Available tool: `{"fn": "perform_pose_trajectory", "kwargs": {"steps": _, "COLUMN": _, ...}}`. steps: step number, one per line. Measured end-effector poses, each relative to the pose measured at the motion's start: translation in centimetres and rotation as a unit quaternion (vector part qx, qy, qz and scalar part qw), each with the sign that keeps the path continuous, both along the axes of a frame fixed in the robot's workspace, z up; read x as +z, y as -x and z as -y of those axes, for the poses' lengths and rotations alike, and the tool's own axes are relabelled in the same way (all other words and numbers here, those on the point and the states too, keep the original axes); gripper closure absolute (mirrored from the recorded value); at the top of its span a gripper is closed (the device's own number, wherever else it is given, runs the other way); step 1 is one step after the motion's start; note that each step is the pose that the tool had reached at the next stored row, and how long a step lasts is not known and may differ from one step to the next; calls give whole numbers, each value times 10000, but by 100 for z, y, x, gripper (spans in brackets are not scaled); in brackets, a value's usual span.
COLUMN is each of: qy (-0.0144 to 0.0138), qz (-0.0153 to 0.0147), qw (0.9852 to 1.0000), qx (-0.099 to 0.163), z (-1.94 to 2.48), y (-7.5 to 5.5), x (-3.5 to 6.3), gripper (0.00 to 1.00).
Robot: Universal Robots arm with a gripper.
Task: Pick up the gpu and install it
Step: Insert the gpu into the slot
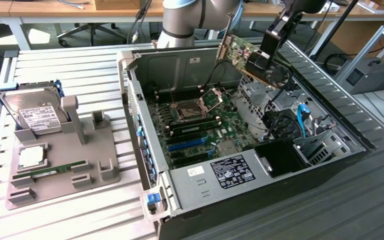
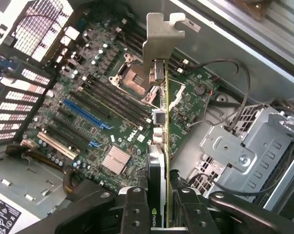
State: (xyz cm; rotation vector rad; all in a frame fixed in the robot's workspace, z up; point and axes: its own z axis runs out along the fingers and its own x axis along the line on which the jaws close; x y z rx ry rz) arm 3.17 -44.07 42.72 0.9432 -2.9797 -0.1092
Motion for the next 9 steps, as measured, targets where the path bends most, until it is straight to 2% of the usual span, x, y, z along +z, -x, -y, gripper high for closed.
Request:
{"fn": "perform_pose_trajectory", "kwargs": {"steps": 1, "qy": 0, "qz": 0, "qw": 10000, "qx": 77, "z": 0, "y": 0, "x": 0, "gripper": 73}}
{"fn": "perform_pose_trajectory", "kwargs": {"steps": 3, "qy": 0, "qz": 0, "qw": 9991, "qx": 430, "z": 0, "y": 0, "x": -3, "gripper": 73}}
{"fn": "perform_pose_trajectory", "kwargs": {"steps": 4, "qy": 0, "qz": 0, "qw": 9981, "qx": 612, "z": 0, "y": 0, "x": -4, "gripper": 73}}
{"fn": "perform_pose_trajectory", "kwargs": {"steps": 7, "qy": 0, "qz": 0, "qw": 9940, "qx": 1093, "z": 0, "y": 0, "x": -7, "gripper": 73}}
{"fn": "perform_pose_trajectory", "kwargs": {"steps": 9, "qy": 0, "qz": 0, "qw": 9918, "qx": 1277, "z": 0, "y": 0, "x": -7, "gripper": 73}}
